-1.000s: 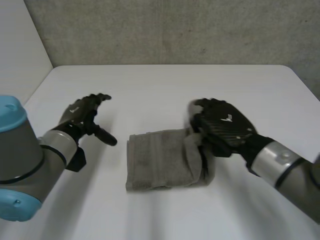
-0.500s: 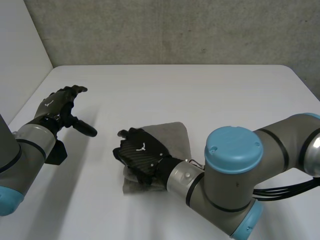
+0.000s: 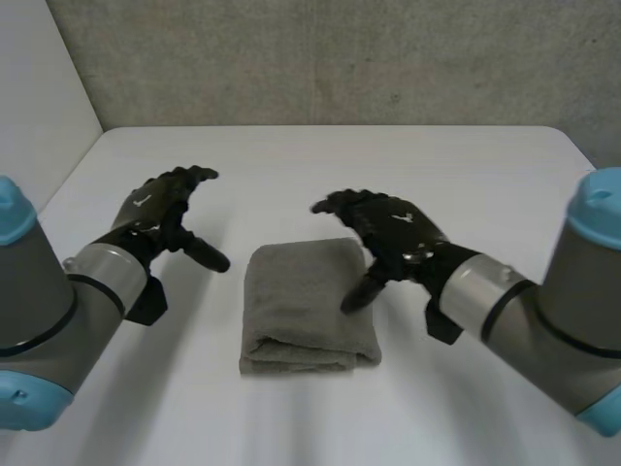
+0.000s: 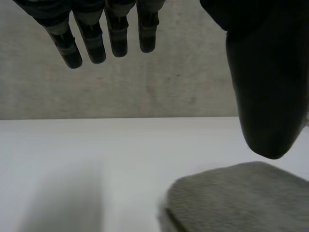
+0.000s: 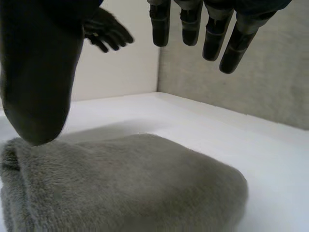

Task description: Fold the towel.

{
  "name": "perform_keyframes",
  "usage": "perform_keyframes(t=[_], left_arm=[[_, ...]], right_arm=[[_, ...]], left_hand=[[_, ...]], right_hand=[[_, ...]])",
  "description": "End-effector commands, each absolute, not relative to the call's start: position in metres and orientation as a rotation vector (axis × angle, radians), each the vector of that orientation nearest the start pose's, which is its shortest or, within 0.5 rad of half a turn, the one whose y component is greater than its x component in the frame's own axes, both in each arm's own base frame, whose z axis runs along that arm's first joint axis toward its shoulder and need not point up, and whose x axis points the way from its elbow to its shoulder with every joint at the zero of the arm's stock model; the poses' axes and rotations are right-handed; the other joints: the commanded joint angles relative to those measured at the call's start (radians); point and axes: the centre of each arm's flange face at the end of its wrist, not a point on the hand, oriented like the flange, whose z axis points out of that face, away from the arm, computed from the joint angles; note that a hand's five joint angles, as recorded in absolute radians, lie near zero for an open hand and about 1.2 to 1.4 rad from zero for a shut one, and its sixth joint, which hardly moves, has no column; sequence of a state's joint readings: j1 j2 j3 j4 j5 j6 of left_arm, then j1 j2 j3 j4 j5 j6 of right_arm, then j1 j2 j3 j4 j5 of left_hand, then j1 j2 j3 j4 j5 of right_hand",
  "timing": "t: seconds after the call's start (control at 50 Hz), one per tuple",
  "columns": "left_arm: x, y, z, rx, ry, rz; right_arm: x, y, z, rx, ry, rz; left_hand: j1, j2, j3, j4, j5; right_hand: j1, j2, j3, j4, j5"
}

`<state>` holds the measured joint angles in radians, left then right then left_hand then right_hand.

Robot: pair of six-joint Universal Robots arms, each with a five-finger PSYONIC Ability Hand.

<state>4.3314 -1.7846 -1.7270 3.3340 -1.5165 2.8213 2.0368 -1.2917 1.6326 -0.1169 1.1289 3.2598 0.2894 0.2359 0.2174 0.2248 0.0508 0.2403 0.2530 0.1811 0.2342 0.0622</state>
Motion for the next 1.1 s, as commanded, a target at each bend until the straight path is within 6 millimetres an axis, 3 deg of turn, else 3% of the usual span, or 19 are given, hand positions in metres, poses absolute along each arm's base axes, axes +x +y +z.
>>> perform_keyframes(t=[0.02, 0.04, 0.08, 0.2, 0.46, 0.58, 0.64, 0.68, 0.74, 0.78, 0.8, 0.84, 0.86, 0.88, 0.9, 0.94, 0.96, 1.0, 1.1], left_arm=[[-0.274, -0.238, 0.191, 0.202, 3.041, -2.082], [-0.278, -0.236, 0.184, 0.223, 3.064, -2.038], [-0.279, -0.234, 0.170, 0.238, 3.102, -1.935], [-0.278, -0.231, 0.153, 0.239, 3.140, -1.820], [-0.277, -0.233, 0.131, 0.304, 3.134, -1.729], [-0.278, -0.233, 0.128, 0.328, 3.129, -1.714], [-0.279, -0.236, 0.136, 0.323, 3.115, -1.758], [-0.282, -0.242, 0.151, 0.320, 3.082, -1.848], [-0.283, -0.244, 0.166, 0.320, 3.051, -1.928], [-0.283, -0.249, 0.199, 0.288, 2.989, -2.090], [-0.283, -0.249, 0.199, 0.287, 2.989, -2.090], [-0.284, -0.252, 0.230, 0.281, 2.908, -2.251], [-0.284, -0.252, 0.230, 0.281, 2.908, -2.252], [-0.284, -0.253, 0.244, 0.279, 2.867, -2.320], [-0.284, -0.253, 0.244, 0.279, 2.866, -2.321], [-0.284, -0.254, 0.271, 0.273, 2.800, -2.428], [-0.284, -0.254, 0.272, 0.273, 2.799, -2.429], [-0.282, -0.254, 0.297, 0.259, 2.743, -2.507], [-0.277, -0.254, 0.317, 0.245, 2.691, -2.543]], right_arm=[[0.279, -0.238, 0.172, -0.574, 2.011, -1.296], [0.279, -0.238, 0.172, -0.574, 2.011, -1.296], [0.280, -0.243, 0.147, -0.563, 2.051, -1.250], [0.283, -0.249, 0.121, -0.556, 2.096, -1.189], [0.291, -0.254, 0.106, -0.568, 2.134, -1.206], [0.291, -0.255, 0.108, -0.567, 2.135, -1.225], [0.292, -0.257, 0.122, -0.577, 2.106, -1.263], [0.289, -0.264, 0.156, -0.575, 2.045, -1.370], [0.288, -0.265, 0.174, -0.581, 2.006, -1.423], [0.285, -0.262, 0.214, -0.602, 1.934, -1.521], [0.285, -0.262, 0.214, -0.602, 1.933, -1.522], [0.275, -0.267, 0.252, -0.595, 1.878, -1.636], [0.275, -0.267, 0.253, -0.594, 1.878, -1.636], [0.267, -0.272, 0.268, -0.586, 1.864, -1.691], [0.259, -0.278, 0.283, -0.575, 1.851, -1.747], [0.251, -0.284, 0.295, -0.562, 1.846, -1.793], [0.251, -0.284, 0.295, -0.562, 1.846, -1.793], [0.238, -0.293, 0.315, -0.539, 1.836, -1.865], [0.219, -0.300, 0.341, -0.486, 1.809, -1.988]], left_hand=[[-0.115, -0.061, -0.043, -0.050, -0.051], [-0.115, -0.061, -0.043, -0.050, -0.051], [-0.115, -0.061, -0.043, -0.050, -0.051], [-0.115, -0.061, -0.043, -0.050, -0.051], [-0.115, -0.061, -0.043, -0.050, -0.051], [-0.115, -0.061, -0.043, -0.050, -0.051], [-0.115, -0.061, -0.043, -0.050, -0.051], [-0.115, -0.061, -0.043, -0.050, -0.051], [-0.115, -0.061, -0.043, -0.050, -0.051], [-0.115, -0.061, -0.043, -0.050, -0.051], [-0.115, -0.061, -0.043, -0.050, -0.051], [-0.115, -0.061, -0.043, -0.050, -0.051], [-0.115, -0.061, -0.043, -0.050, -0.051], [-0.115, -0.061, -0.043, -0.050, -0.051], [-0.115, -0.061, -0.043, -0.050, -0.051], [-0.115, -0.061, -0.043, -0.050, -0.051], [-0.115, -0.061, -0.043, -0.050, -0.051], [-0.115, -0.061, -0.043, -0.050, -0.051], [-0.097, -0.043, -0.043, -0.050, -0.033]], right_hand=[[-0.066, -0.079, -0.007, -0.060, -0.062], [-0.066, -0.079, -0.007, -0.060, -0.062], [-0.066, -0.079, -0.007, -0.060, -0.062], [-0.066, -0.079, -0.007, -0.060, -0.062], [-0.066, -0.079, -0.007, -0.060, -0.062], [-0.066, -0.079, -0.007, -0.060, -0.062], [-0.066, -0.079, -0.007, -0.060, -0.062], [-0.066, -0.079, -0.007, -0.060, -0.062], [-0.066, -0.079, -0.007, -0.060, -0.062], [-0.066, -0.079, -0.007, -0.060, -0.062], [-0.066, -0.079, -0.007, -0.060, -0.062], [-0.066, -0.079, -0.007, -0.060, -0.062], [-0.066, -0.079, -0.007, -0.060, -0.062], [-0.066, -0.079, -0.007, -0.060, -0.062], [-0.066, -0.079, -0.007, -0.060, -0.062], [-0.066, -0.079, -0.007, -0.060, -0.062], [-0.066, -0.079, -0.007, -0.060, -0.062], [-0.066, -0.079, -0.007, -0.060, -0.062], [-0.066, -0.079, -0.007, -0.060, -0.062]])
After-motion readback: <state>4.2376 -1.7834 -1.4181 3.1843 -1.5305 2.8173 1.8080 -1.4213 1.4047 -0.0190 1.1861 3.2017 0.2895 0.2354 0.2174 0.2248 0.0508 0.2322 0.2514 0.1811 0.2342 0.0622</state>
